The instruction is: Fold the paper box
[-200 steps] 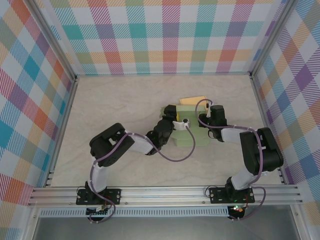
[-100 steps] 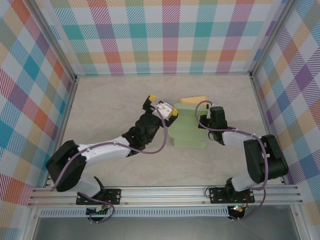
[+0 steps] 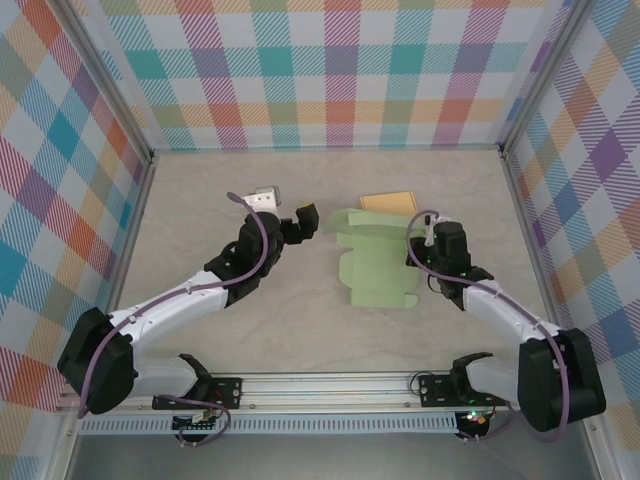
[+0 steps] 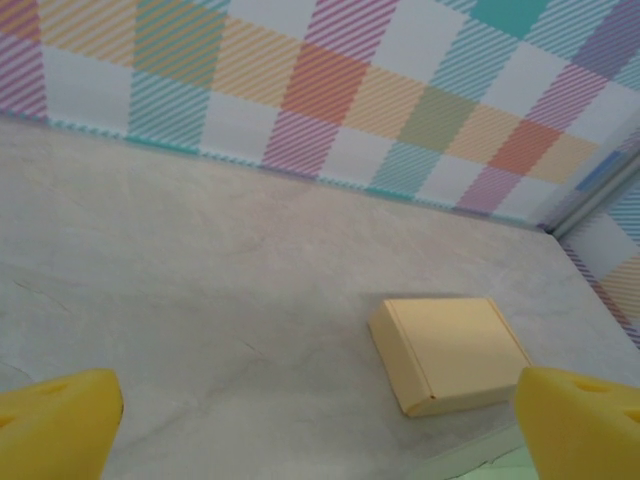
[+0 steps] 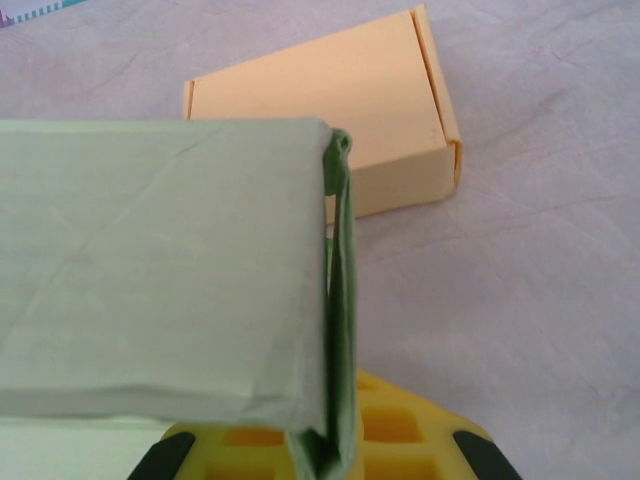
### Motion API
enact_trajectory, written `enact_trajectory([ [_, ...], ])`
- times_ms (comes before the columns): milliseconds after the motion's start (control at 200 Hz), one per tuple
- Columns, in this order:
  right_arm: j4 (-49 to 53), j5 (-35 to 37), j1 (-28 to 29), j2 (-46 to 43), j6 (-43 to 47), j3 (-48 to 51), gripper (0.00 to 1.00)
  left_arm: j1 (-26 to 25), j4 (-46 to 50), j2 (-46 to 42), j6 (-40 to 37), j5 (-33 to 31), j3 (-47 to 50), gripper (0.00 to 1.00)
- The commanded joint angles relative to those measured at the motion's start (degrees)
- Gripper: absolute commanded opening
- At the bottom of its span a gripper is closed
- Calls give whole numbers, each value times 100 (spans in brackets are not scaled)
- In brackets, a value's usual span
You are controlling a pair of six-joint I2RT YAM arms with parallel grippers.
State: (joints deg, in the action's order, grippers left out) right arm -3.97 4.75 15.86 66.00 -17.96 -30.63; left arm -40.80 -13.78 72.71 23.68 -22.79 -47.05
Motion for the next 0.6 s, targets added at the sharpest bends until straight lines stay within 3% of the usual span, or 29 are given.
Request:
enact_trajectory([
  [0,336,64,40,-181,-113,49,0,-15,-89,15,373,661,-12,100],
  [280,35,143,40,185,-193,92,0,-82,-379,725,349,1779,-468,100],
  [595,-203,66,40,-72,-156,336,0,-374,-216,1502,245,1312,-908,100],
])
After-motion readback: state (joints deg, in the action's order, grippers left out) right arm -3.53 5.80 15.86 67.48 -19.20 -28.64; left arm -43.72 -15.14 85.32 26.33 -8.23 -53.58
